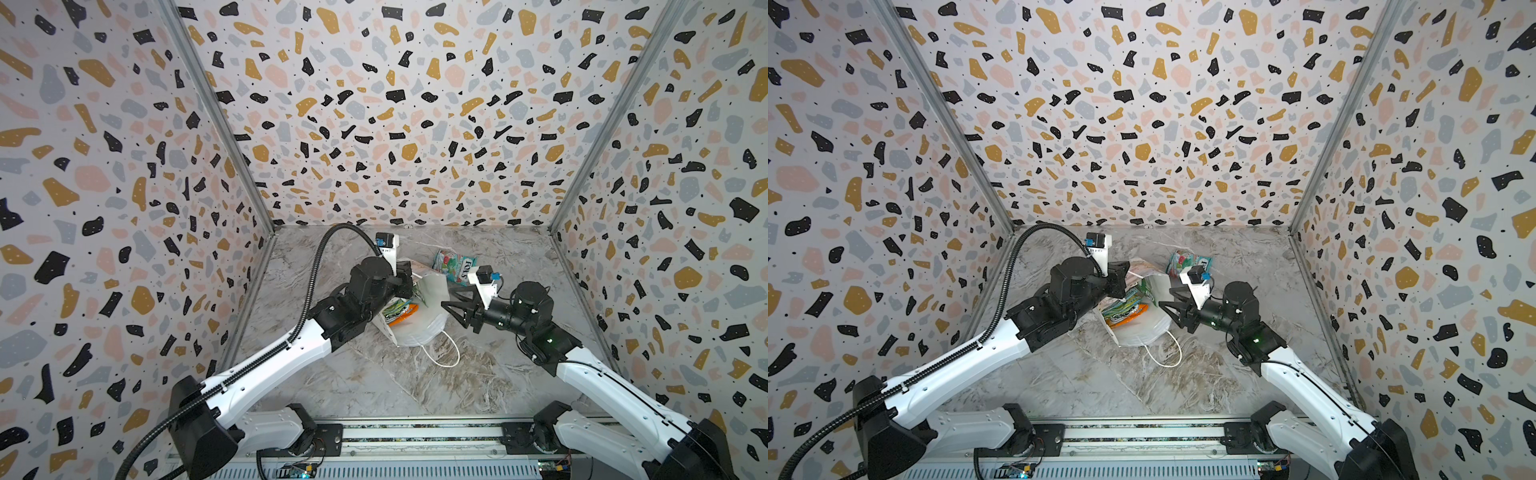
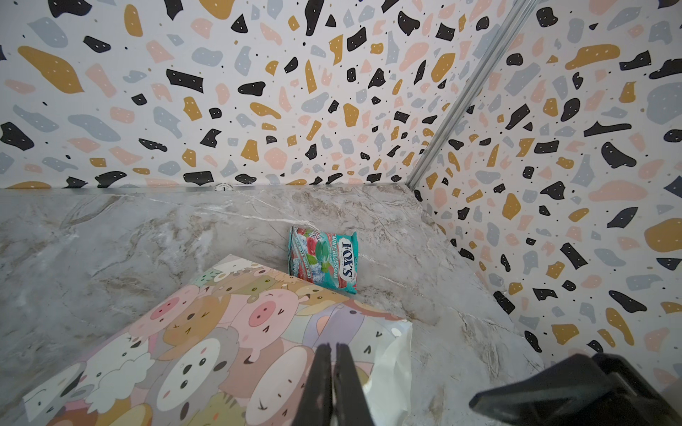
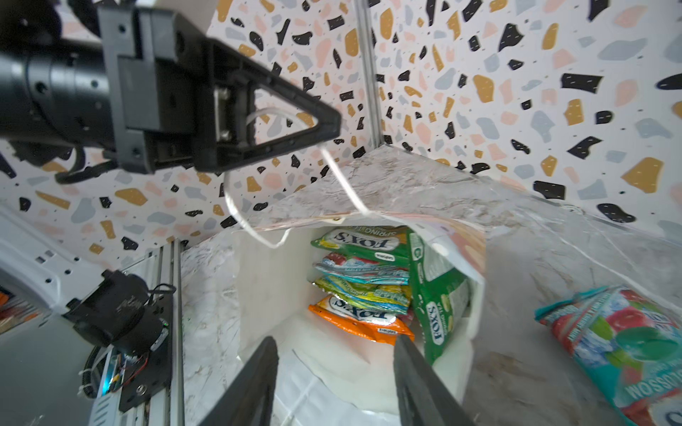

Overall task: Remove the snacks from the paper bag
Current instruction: 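Open the right gripper and draw it back toward the bag opening, then reach the right gripper into the bag toward the green Spring Tea pack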

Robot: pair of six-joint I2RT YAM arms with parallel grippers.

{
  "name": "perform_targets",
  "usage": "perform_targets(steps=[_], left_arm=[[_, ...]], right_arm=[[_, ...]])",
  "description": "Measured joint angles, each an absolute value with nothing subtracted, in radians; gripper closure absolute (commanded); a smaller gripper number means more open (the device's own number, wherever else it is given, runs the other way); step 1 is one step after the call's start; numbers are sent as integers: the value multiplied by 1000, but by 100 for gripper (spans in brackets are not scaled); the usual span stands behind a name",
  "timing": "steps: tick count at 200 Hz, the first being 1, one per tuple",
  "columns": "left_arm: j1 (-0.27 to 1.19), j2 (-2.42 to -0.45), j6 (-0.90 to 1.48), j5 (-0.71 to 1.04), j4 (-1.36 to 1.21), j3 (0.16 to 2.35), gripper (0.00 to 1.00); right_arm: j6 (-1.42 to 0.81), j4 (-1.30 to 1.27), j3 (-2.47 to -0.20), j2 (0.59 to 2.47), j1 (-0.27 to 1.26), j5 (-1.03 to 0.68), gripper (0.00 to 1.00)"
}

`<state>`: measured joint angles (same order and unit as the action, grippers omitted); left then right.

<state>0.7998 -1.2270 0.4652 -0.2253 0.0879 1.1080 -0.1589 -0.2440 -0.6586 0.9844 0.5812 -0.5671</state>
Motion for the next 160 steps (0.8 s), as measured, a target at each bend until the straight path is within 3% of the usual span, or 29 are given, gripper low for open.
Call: perform_targets(steps=[66,160], left_arm=[[800,-1227,467,-218,90,1108,100],[800,-1227,467,-218,102,1131,100]], right_arm=[[-58,-178,-663,1151,763,-374,50],[28,-186,-742,1379,886,20,52]])
